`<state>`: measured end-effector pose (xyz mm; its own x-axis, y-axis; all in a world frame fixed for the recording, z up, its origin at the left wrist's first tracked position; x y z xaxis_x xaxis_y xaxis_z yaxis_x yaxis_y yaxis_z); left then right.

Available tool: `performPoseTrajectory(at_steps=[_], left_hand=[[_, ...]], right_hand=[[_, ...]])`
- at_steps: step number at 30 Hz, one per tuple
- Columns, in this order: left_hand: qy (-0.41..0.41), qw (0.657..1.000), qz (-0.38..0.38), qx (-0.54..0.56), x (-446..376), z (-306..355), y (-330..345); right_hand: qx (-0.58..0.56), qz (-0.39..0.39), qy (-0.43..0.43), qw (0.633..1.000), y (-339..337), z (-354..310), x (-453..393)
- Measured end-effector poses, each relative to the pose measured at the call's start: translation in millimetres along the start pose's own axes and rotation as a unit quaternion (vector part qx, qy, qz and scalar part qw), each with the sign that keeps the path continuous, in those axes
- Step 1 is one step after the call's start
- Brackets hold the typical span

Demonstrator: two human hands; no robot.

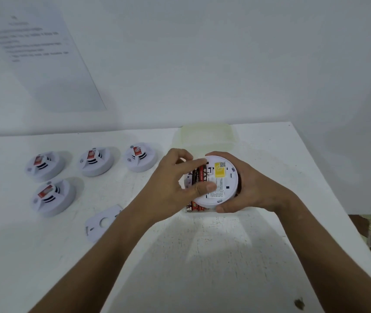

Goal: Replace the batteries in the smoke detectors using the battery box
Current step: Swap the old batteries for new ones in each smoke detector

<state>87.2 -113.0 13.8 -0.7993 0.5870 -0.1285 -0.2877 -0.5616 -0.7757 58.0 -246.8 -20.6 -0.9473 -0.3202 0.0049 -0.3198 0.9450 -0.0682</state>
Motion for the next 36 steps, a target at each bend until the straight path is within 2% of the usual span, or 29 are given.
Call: performPoseTrajectory(at_steps=[3,5,8,12,18,21,24,26,28,30,32,36], left_hand=[[-0.001,0.998,-0.063,-0.031,16.9,-16.0,-0.2],[0.004,0.998,-0.041,-0.04,24.2,-25.0,-10.2],[-0.015,1.0,-0.011,0.013,36.7,-37.2,-22.8],[-0.046,0.999,0.011,-0.013,54.2,-52.7,-39.0],[-0.086,0.994,0.06,0.013,79.9,-66.9,-58.5],[-0.104,0.993,0.06,0.017,90.2,-80.3,-62.3],[-0.173,0.981,0.085,0.014,112.3,-118.6,-71.5],[-0.241,0.965,0.095,-0.05,134.0,-156.2,-78.9],[-0.311,0.941,0.054,-0.12,154.7,-193.9,-76.9],[-0.351,0.925,0.001,-0.142,167.6,-218.5,-65.3],[-0.361,0.921,-0.023,-0.147,171.5,-228.7,-55.8],[-0.349,0.921,-0.023,-0.17,167.9,-228.9,-54.7]], right_hand=[[0.01,-0.011,-0.004,1.0,8.6,-3.6,-10.0],[0.011,-0.032,-0.006,0.999,20.0,-6.2,-18.9],[0.023,-0.064,-0.011,0.998,38.2,-10.4,-34.9],[0.018,-0.109,-0.014,0.994,62.2,-12.2,-53.6],[0.005,-0.159,-0.009,0.987,93.2,-7.1,-73.8],[0.011,-0.17,-0.003,0.985,103.5,-2.4,-80.7],[0.017,-0.164,0.004,0.986,100.3,1.6,-85.6],[0.029,-0.16,0.004,0.987,94.3,2.6,-86.3],[0.037,-0.162,0.003,0.986,90.0,2.9,-86.2],[0.034,-0.164,0.005,0.986,89.3,2.1,-85.9],[0.035,-0.17,0.004,0.985,92.8,0.0,-85.6],[0.042,-0.182,0.012,0.982,103.5,-1.1,-82.5]])
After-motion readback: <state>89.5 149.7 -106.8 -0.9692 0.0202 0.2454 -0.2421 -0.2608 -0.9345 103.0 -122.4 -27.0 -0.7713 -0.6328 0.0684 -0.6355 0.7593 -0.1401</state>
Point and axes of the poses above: each hand's wrist, its own x-axis away from the middle knuckle, its own y-axis out of the palm, z = x × y, the point moved 9 cm from there along -x, towards the middle knuckle, and after that the axes turned 11 degrees about -x, right-handed, at the moved point
